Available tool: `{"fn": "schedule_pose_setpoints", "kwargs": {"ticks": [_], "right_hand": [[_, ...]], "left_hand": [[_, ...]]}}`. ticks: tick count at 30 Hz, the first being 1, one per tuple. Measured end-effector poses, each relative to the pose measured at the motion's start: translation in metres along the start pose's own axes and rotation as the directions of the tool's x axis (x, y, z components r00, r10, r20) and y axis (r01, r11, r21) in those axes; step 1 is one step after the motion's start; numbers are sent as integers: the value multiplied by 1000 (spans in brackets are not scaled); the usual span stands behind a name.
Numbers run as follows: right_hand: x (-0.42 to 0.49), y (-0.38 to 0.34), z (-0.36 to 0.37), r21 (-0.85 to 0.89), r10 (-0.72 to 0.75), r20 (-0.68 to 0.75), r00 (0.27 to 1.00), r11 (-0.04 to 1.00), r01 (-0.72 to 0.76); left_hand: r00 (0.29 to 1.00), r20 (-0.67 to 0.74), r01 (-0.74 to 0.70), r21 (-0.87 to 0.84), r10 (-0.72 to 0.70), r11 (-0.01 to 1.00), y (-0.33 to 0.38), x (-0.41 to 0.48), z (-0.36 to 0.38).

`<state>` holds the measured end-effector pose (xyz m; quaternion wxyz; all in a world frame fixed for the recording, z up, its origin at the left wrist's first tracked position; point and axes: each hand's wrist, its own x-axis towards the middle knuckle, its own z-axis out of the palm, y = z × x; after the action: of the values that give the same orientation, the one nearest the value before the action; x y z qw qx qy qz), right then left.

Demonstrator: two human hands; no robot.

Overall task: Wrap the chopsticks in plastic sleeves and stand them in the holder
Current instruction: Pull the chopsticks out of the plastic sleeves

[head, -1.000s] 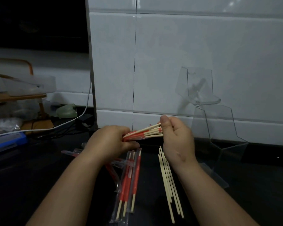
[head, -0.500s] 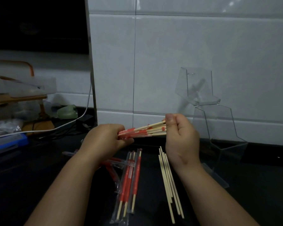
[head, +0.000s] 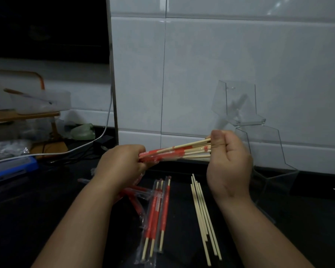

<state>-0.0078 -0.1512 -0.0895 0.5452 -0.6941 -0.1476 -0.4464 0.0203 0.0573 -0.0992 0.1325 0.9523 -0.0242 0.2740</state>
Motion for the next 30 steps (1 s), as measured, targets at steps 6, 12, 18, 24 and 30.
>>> {"fn": "schedule_pose_setpoints", "kwargs": {"ticks": [6, 12, 18, 24, 30], "right_hand": [[3, 0, 0, 6, 11, -11, 1000, 1000, -11], [7, 0, -4, -12, 19, -22, 1000, 1000, -19], [18, 2, -14, 16, 119, -42, 992, 993, -118], [15, 1, -9, 67, 224, 47, 973, 972, -227], [16, 3, -9, 35, 274, 45, 961, 961, -275]], "left_hand": [[1000, 3, 12, 54, -12, 998, 2, -1, -5], [999, 19, 46, 36, -47, 998, 1, -2, -7], [996, 1, 88, -70, -88, 994, -1, -3, -6], [995, 1, 95, -89, -95, 992, 2, -5, -6], [996, 14, 88, -117, -87, 989, 3, -5, -5]]}}
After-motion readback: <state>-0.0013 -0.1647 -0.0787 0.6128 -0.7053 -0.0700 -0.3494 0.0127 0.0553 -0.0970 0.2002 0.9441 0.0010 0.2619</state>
